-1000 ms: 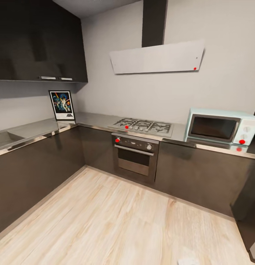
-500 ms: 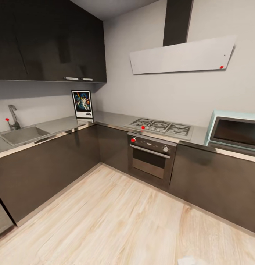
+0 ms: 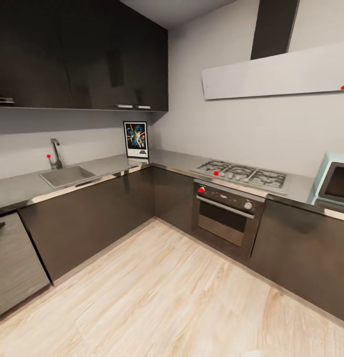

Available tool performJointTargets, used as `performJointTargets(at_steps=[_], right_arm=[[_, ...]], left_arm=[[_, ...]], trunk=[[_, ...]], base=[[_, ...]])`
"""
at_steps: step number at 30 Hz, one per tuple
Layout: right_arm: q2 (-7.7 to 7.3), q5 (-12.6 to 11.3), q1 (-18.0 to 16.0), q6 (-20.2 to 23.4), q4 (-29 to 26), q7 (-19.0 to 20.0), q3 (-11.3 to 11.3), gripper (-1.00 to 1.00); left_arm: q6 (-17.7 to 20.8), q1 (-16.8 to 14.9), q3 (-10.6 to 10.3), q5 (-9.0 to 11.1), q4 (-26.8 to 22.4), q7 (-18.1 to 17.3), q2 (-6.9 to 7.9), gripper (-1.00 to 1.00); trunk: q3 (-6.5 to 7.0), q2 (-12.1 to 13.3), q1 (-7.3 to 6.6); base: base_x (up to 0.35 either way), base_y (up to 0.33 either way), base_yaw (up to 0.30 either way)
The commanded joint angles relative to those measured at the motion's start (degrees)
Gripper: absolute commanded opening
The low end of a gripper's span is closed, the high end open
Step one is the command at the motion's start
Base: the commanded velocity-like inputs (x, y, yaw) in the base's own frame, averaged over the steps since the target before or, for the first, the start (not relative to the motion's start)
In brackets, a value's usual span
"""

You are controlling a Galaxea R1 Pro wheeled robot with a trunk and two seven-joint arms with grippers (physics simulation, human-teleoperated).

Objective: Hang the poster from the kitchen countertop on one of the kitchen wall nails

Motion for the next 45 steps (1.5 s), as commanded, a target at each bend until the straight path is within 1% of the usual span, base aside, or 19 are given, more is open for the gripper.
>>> performJointTargets(at_steps=[1,6,13,21,32,33,34,39,40,41,42,43,45], right_arm=[[0.01,0.6,0.0,-0.1,0.1,-0.6,0.5,1.00],[0.01,0.5,0.0,-0.1,0.3,-2.7,1.2,1.00],[-0.01,0.5,0.0,-0.1,0.3,-3.3,1.5,1.00],[-0.13,0.4,0.0,-0.2,0.2,-3.2,1.7,1.00],[-0.15,0.4,0.0,-0.1,0.2,-3.0,1.7,1.00],[-0.14,0.4,0.0,-0.1,0.2,-3.0,1.6,1.00],[-0.16,0.3,0.0,-0.1,-0.1,-3.0,1.6,1.00],[-0.07,0.3,-0.4,-0.1,-0.7,-2.8,1.6,1.00],[0.82,0.1,-0.8,3.4,-10.1,0.9,1.6,1.00],[1.55,-0.1,-1.6,7.5,-17.5,3.8,1.7,1.00],[2.12,-0.2,-3.3,12.2,-23.4,7.1,2.0,1.00],[2.84,-0.6,-8.7,19.6,-30.1,13.7,2.4,1.00],[3.06,-0.9,-12.0,22.7,-31.7,16.6,2.6,1.00]], left_arm=[[0.0,0.0,0.0,0.0,-0.1,0.0,-0.01,1.00],[0.1,0.0,0.1,-0.1,-0.1,0.0,-0.01,1.00],[0.1,0.0,0.1,-0.1,-0.1,0.0,-0.01,1.00],[0.1,0.0,0.1,0.0,0.0,0.0,-0.01,1.00],[0.2,0.0,0.2,0.0,0.0,0.0,-0.01,1.00],[0.2,0.0,0.5,0.0,0.0,0.0,-0.01,1.00],[0.1,0.0,2.2,0.0,0.0,0.0,-0.01,1.00],[0.0,0.0,5.1,0.0,0.0,-0.2,-0.01,1.00],[0.0,0.0,5.8,0.1,0.6,-0.3,-0.01,1.00],[0.0,0.0,6.4,0.2,1.1,-0.3,-0.01,1.00],[-0.1,0.0,6.8,0.9,1.4,-0.3,0.01,1.00],[-0.4,0.0,8.1,3.2,2.7,-0.4,0.31,1.00],[-0.8,0.0,9.0,4.7,3.8,-0.5,0.48,1.00]], trunk=[[-0.05,0.0,0.00],[-0.05,0.0,0.00],[-0.05,0.0,0.00],[-0.05,0.0,0.00],[-0.05,0.0,0.00],[-0.05,0.0,0.00],[-0.05,0.0,0.00],[-0.05,0.0,0.00],[-0.05,0.0,0.00],[-0.05,0.0,0.00],[-0.05,0.0,0.00],[-0.05,0.0,0.00],[-0.05,0.0,0.00]], base=[[0.000,0.000,0.289],[0.043,-0.033,0.289],[0.227,-0.131,0.252],[0.312,-0.092,0.049],[0.334,-0.010,0.002],[0.338,-0.001,0.000],[0.338,0.000,0.000],[0.338,0.000,0.000],[0.338,0.000,0.000],[0.338,0.000,0.000],[0.338,0.000,0.000],[0.338,0.000,0.000],[0.338,0.000,0.000]])
